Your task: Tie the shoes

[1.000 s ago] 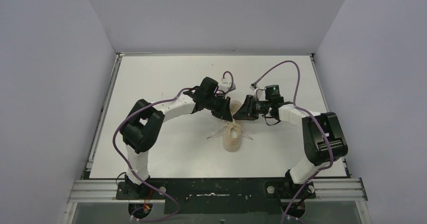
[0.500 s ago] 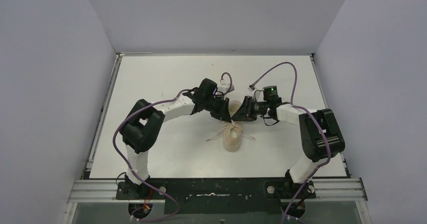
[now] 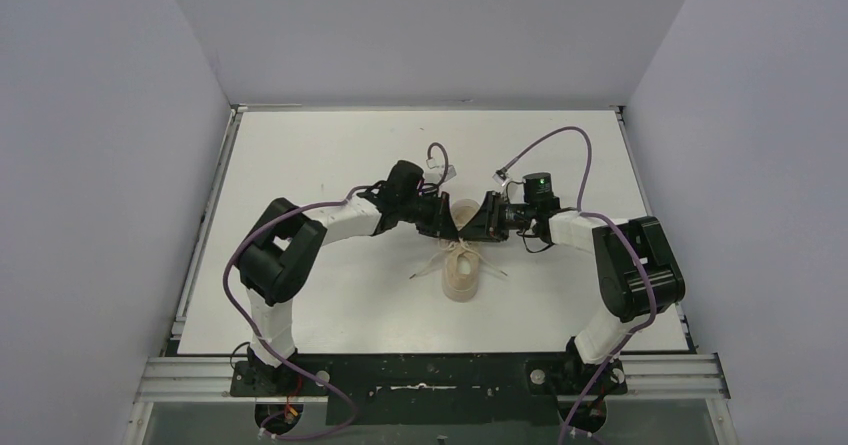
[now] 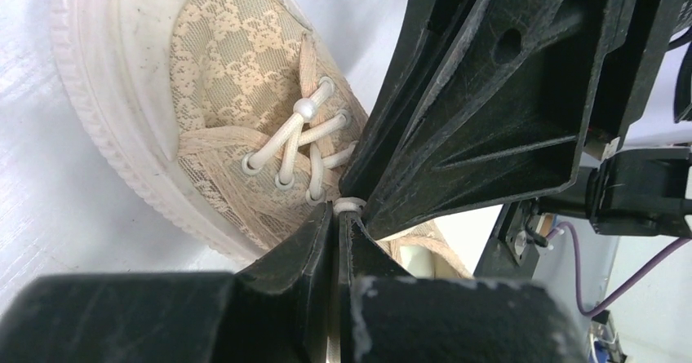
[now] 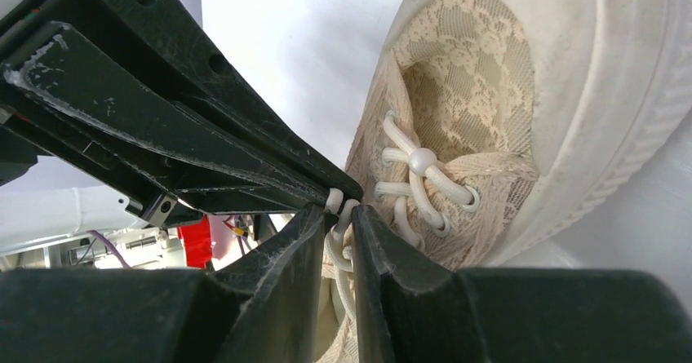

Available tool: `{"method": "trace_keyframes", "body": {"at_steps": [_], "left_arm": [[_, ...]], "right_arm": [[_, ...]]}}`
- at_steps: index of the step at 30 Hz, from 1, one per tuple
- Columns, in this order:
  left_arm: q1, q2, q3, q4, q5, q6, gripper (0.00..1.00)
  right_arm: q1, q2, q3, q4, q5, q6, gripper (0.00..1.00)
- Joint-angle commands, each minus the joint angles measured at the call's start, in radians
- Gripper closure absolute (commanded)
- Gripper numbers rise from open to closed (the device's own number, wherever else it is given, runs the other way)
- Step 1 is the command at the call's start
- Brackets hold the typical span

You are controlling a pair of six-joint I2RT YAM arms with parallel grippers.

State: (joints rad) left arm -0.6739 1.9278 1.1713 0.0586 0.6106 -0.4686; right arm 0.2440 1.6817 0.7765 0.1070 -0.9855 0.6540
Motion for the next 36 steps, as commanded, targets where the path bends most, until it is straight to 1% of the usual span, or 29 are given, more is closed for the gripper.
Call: {"method": "trace_keyframes", "body": {"at_steps": [1, 4, 8, 11, 15, 16, 17, 18, 19, 20, 22, 24, 26, 27, 28, 30, 34, 36], "left_arm": [[0.002, -0.045, -0.007, 0.227, 0.015, -0.089, 1.0], [0.006, -0.047, -0.031, 0.272, 0.009, -0.12, 1.0], [0.006, -0.048, -0.04, 0.285, 0.009, -0.127, 1.0], [0.008, -0.059, -0.056, 0.284, 0.003, -0.124, 1.0], [0.009, -0.078, -0.062, 0.234, 0.0, -0.089, 1.0], [0.01, -0.085, -0.063, 0.211, 0.0, -0.078, 0.97], [0.013, -0.093, -0.068, 0.191, 0.0, -0.066, 0.89], [0.017, -0.108, -0.076, 0.173, 0.0, -0.056, 0.78], [0.023, -0.123, -0.087, 0.157, 0.0, -0.048, 0.7], [0.03, -0.136, -0.101, 0.148, 0.003, -0.043, 0.66], [0.044, -0.163, -0.129, 0.136, 0.005, -0.035, 0.6], [0.061, -0.177, -0.15, 0.126, 0.016, -0.029, 0.58], [0.075, -0.182, -0.16, 0.121, 0.029, -0.028, 0.58], [0.078, -0.183, -0.16, 0.118, 0.037, -0.023, 0.61], [0.079, -0.18, -0.154, 0.11, 0.043, -0.02, 0.66], [0.08, -0.168, -0.141, 0.095, 0.05, -0.017, 0.73], [0.08, -0.146, -0.126, 0.099, 0.046, -0.022, 0.89], [0.08, -0.144, -0.12, 0.101, 0.043, -0.025, 0.98]], "right_arm": [[0.018, -0.025, -0.021, 0.069, -0.051, 0.032, 0.79], [0.017, -0.031, -0.033, 0.081, -0.053, 0.041, 0.8], [0.005, -0.04, -0.045, 0.091, -0.046, 0.045, 0.85], [-0.012, -0.043, -0.051, 0.11, -0.047, 0.057, 1.0], [-0.021, -0.071, -0.052, 0.119, -0.035, 0.054, 1.0], [-0.022, -0.076, -0.049, 0.114, -0.033, 0.048, 1.0], [-0.022, -0.079, -0.047, 0.107, -0.031, 0.043, 1.0], [-0.023, -0.08, -0.044, 0.103, -0.029, 0.039, 1.0], [-0.022, -0.078, -0.043, 0.102, -0.028, 0.038, 1.0], [-0.023, -0.077, -0.041, 0.103, -0.028, 0.038, 1.0], [-0.022, -0.077, -0.037, 0.102, -0.032, 0.039, 1.0], [-0.022, -0.078, -0.032, 0.101, -0.036, 0.04, 1.0], [-0.022, -0.08, -0.027, 0.097, -0.038, 0.04, 1.0], [-0.022, -0.08, -0.026, 0.094, -0.038, 0.038, 1.0], [-0.022, -0.082, -0.024, 0.085, -0.039, 0.037, 1.0], [-0.022, -0.085, -0.017, 0.066, -0.039, 0.028, 1.0], [-0.022, -0.105, -0.003, -0.021, -0.029, -0.014, 1.0], [-0.022, -0.114, 0.006, -0.065, -0.021, -0.036, 1.0]]}}
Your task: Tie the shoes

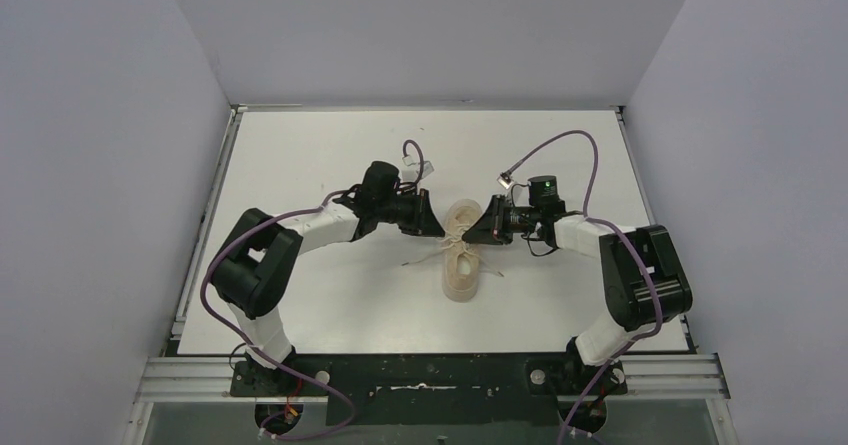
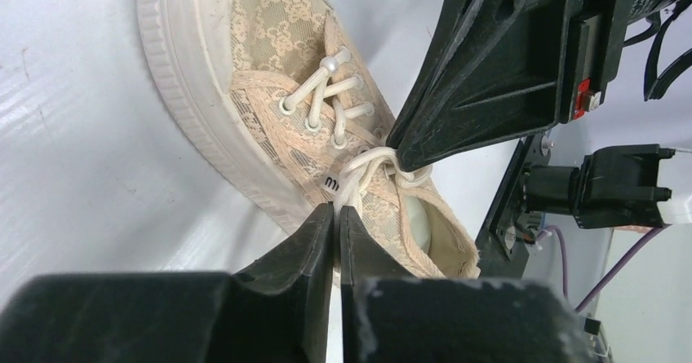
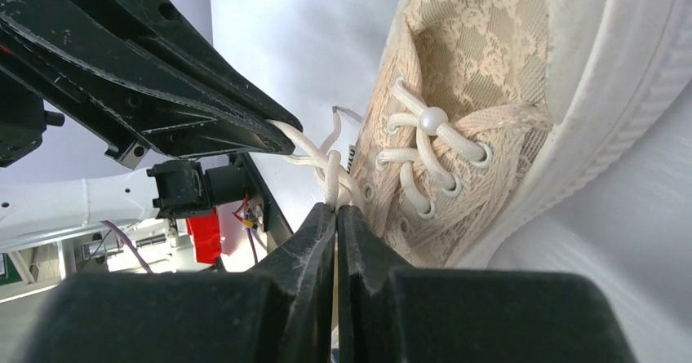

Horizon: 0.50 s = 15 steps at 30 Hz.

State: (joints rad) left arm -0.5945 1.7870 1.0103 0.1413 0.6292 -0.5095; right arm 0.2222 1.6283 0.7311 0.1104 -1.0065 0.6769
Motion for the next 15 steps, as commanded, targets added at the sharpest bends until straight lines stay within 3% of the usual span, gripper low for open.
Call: {"method": "trace_keyframes", "body": {"at_steps": [1, 8, 15], "left_arm": [[0.001, -0.007, 0.041, 0.019, 0.02, 0.014, 1.0], [-0.009, -0.041, 0.019, 0.018, 0.018, -0.009, 1.0], [-0.041, -0.046, -0.031, 0.026, 0.009, -0.036, 1.0]], "right_arm": [[0.002, -0.063, 0.059, -0.098, 0.009, -0.073, 1.0], [0.041, -0.108, 0.184, -0.438, 0.143, -0.195, 1.0], [0.177, -0.088, 0.38, -0.856, 0.515, -0.283, 1.0]]}}
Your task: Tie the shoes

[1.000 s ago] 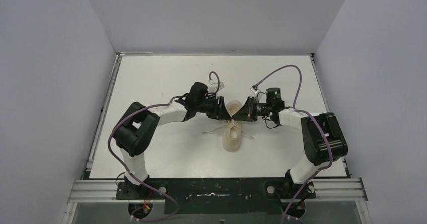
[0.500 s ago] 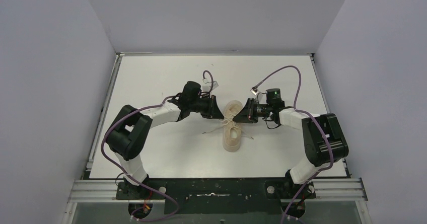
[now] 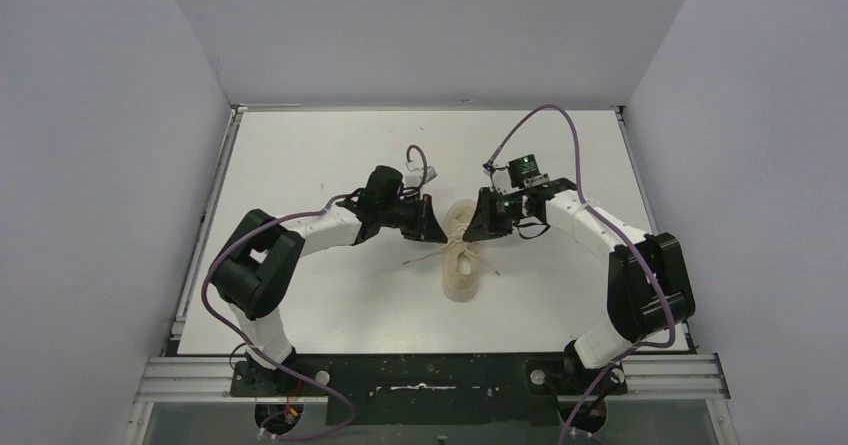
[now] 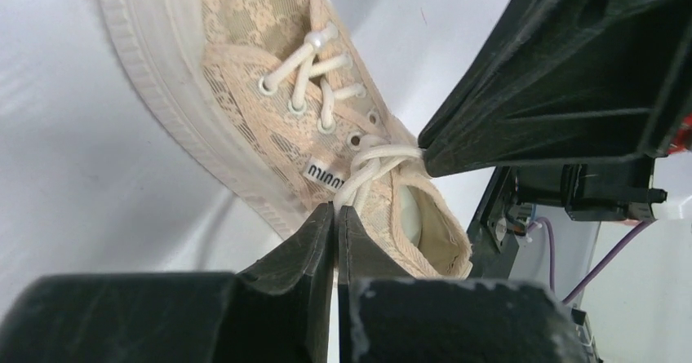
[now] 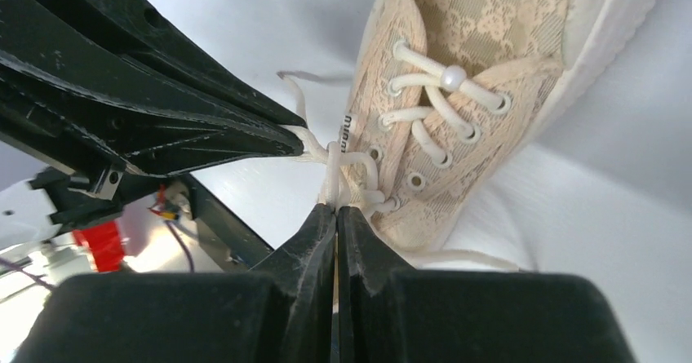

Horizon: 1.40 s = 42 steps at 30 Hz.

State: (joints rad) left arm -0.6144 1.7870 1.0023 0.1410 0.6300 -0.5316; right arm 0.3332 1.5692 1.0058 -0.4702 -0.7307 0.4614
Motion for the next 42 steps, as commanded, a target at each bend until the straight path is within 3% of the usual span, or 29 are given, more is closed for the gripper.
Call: {"method": "trace_keyframes", "body": {"at_steps": [1, 6, 17, 21, 23, 28, 34, 42], "left_arm": [[-0.023, -0.049, -0.03, 0.028, 0.002, -0.015, 1.0], [-0.025, -0.061, -0.055, 0.033, -0.014, -0.021, 1.0], [-0.025, -0.092, -0.095, 0.024, -0.029, -0.009, 1.0], [-0.024, -0.092, -0.096, 0.029, -0.025, -0.014, 1.0], [-0.024, -0.092, -0.095, 0.03, -0.022, -0.016, 1.0], [-0.024, -0.086, -0.087, 0.037, -0.016, -0.019, 1.0], [-0.022, -0.081, -0.081, 0.037, -0.01, -0.019, 1.0], [-0.022, -0.074, -0.064, 0.031, -0.007, -0.015, 1.0]], "right_arm": [[0.083, -0.026, 0.127, -0.318, 0.296, -0.066, 1.0], [0.16, -0.004, 0.211, -0.474, 0.558, -0.055, 1.0], [0.271, 0.074, 0.336, -0.574, 0.833, -0.037, 1.0], [0.255, 0.066, 0.295, -0.472, 0.666, -0.043, 1.0], [0.203, 0.039, 0.237, -0.374, 0.492, -0.033, 1.0], [0.085, -0.017, 0.12, -0.2, 0.219, 0.004, 0.83], [0.022, -0.07, 0.075, -0.142, 0.123, 0.006, 0.63], [-0.074, -0.102, 0.011, -0.09, 0.051, 0.014, 0.66]]}}
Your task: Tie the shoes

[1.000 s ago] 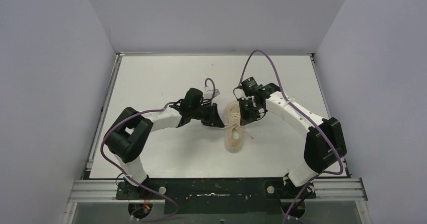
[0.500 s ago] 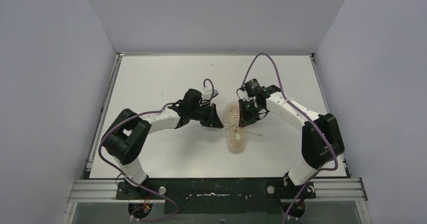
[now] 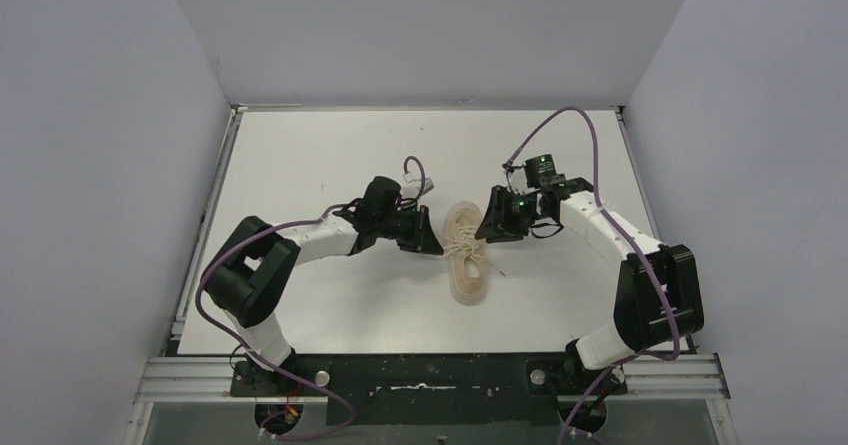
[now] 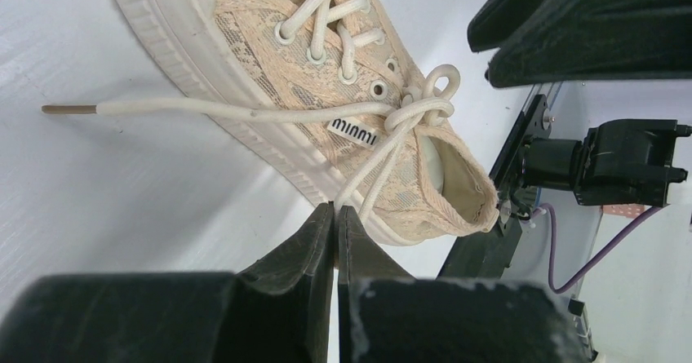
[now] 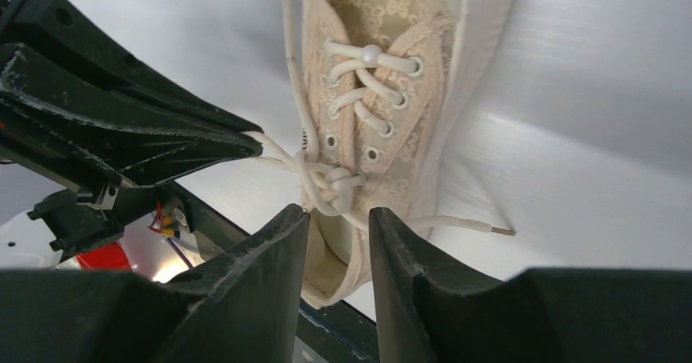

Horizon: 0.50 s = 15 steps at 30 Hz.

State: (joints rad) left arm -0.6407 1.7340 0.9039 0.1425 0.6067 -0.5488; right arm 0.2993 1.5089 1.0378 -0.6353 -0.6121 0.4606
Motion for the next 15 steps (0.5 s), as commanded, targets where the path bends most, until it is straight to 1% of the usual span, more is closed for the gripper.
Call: {"method": "trace_keyframes", "body": {"at_steps": [1, 5, 9, 15], "left_arm": [[0.004, -0.021, 0.036, 0.028, 0.016, 0.003, 1.0], [0.004, -0.021, 0.045, 0.018, 0.018, 0.01, 1.0], [0.004, -0.024, 0.049, 0.015, 0.018, 0.011, 1.0], [0.003, -0.025, 0.051, 0.014, 0.021, 0.012, 1.0]], "right_arm": [[-0.043, -0.039, -0.026, 0.088, -0.082, 0.02, 0.66], [-0.044, -0.011, -0.042, 0.099, -0.097, 0.026, 0.66], [-0.046, 0.011, -0.058, 0.109, -0.095, 0.022, 0.7], [-0.045, 0.046, -0.054, 0.143, -0.112, 0.032, 0.7]]}}
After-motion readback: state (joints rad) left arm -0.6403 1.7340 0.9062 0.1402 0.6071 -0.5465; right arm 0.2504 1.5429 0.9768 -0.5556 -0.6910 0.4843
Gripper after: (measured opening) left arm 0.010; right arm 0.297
